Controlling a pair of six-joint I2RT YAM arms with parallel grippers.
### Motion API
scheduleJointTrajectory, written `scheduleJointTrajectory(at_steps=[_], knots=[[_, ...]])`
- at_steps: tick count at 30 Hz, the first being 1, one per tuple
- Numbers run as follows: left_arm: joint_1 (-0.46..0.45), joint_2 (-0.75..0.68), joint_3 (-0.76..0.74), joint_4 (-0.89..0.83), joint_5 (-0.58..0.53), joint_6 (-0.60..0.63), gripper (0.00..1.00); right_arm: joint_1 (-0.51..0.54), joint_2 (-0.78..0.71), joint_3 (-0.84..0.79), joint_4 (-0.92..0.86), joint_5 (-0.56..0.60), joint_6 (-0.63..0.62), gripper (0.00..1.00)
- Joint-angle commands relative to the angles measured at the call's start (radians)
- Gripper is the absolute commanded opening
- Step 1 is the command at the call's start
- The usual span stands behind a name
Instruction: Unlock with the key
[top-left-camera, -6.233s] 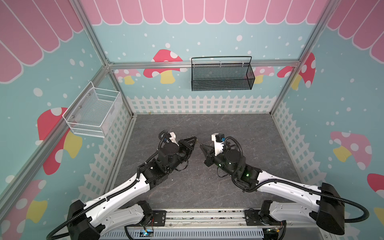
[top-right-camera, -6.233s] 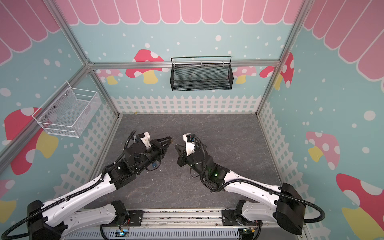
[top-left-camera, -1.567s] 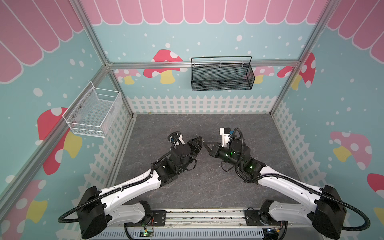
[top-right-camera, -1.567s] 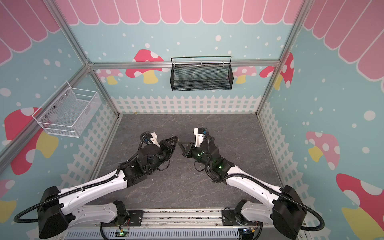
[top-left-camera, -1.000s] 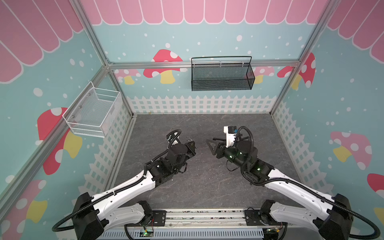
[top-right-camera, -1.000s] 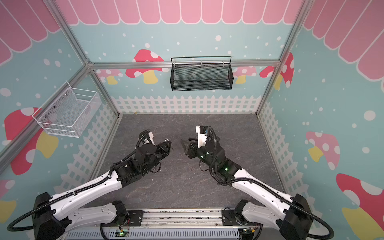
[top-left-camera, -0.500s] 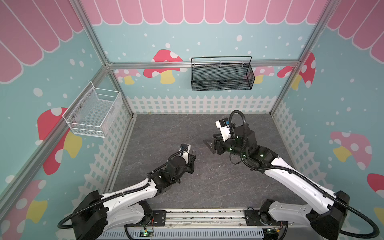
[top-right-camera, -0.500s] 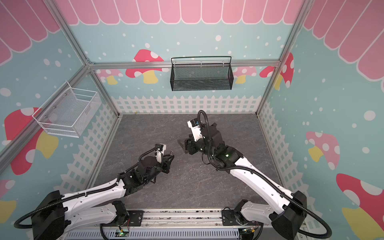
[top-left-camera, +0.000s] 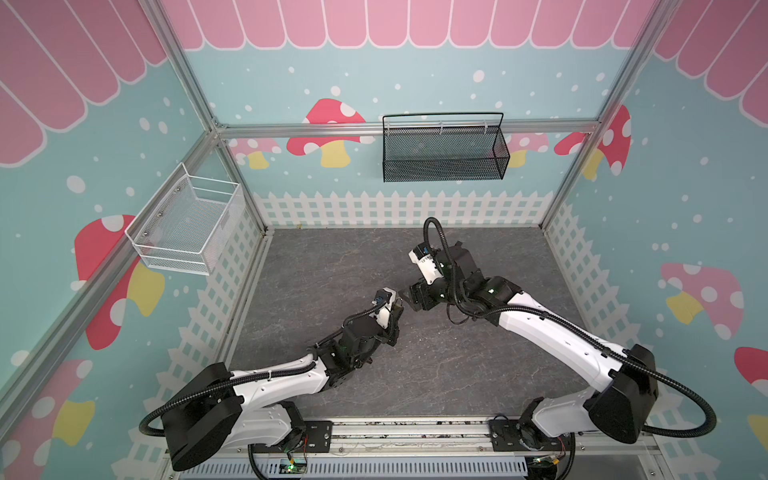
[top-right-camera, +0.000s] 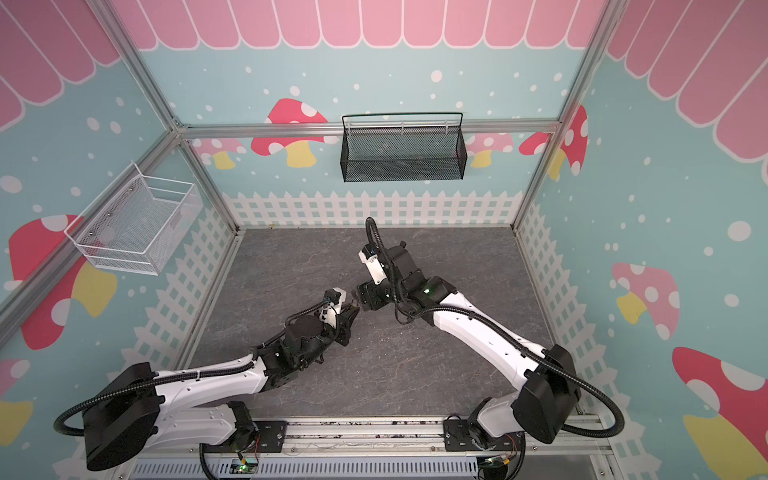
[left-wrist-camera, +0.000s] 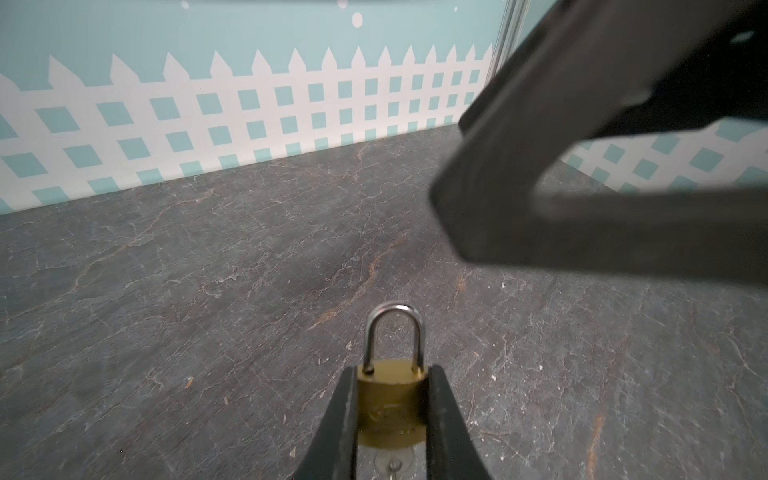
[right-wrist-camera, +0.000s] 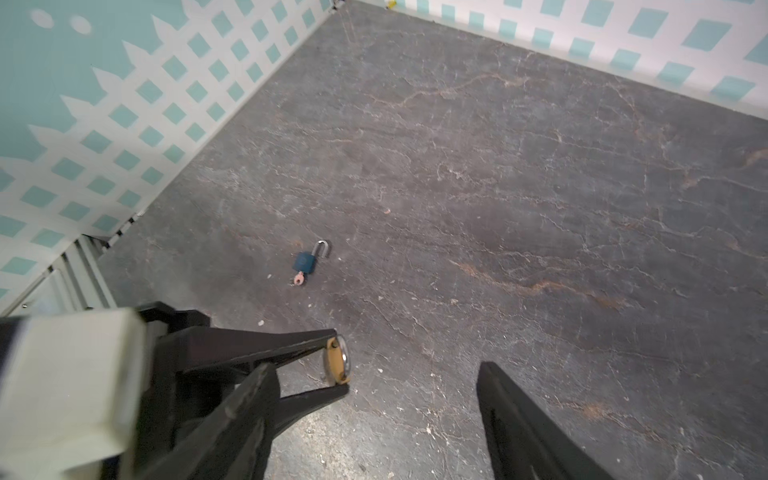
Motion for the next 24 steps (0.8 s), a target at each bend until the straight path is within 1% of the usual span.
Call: scheduleJointTrajectory(at_steps=[1, 5, 9, 12, 19, 24], knots=[[-0.007, 0.013, 0.018, 0.043, -0.008, 0.038, 0.0, 0.004, 0.042, 0.046, -0.025, 0.031, -0.039, 0.78], [-0.007, 0.014, 0.016, 0.053, -0.012, 0.037, 0.0, 0.004, 0.087, 0.067, -0.03, 0.049, -0.053, 0.78], [-0.007, 0.011, 0.013, 0.055, -0.01, 0.04, 0.0, 0.004, 0.118, 0.096, -0.062, 0.112, -0.057, 0.78], [-0.007, 0.005, 0.01, 0.05, -0.012, 0.043, 0.0, 0.004, 0.13, 0.103, -0.081, 0.095, -0.077, 0.78], [-0.008, -0.003, 0.003, 0.059, -0.016, 0.052, 0.0, 0.006, 0.121, 0.119, -0.095, 0.121, -0.087, 0.77], [-0.008, -0.005, 0.002, 0.065, -0.012, 0.059, 0.0, 0.006, 0.137, 0.153, -0.12, 0.106, -0.103, 0.78]])
